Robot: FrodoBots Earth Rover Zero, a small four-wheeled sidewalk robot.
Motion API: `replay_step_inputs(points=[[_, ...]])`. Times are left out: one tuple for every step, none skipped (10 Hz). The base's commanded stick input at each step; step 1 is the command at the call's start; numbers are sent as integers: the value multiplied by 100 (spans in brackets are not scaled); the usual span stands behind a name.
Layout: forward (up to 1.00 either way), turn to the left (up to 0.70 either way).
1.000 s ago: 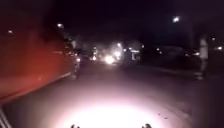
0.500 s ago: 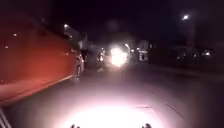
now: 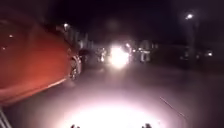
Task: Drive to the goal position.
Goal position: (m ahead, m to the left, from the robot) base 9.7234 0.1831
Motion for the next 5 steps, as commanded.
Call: replay_step_inputs(points=[[85, 0], [85, 0], [85, 0], [85, 0], [85, 0]])
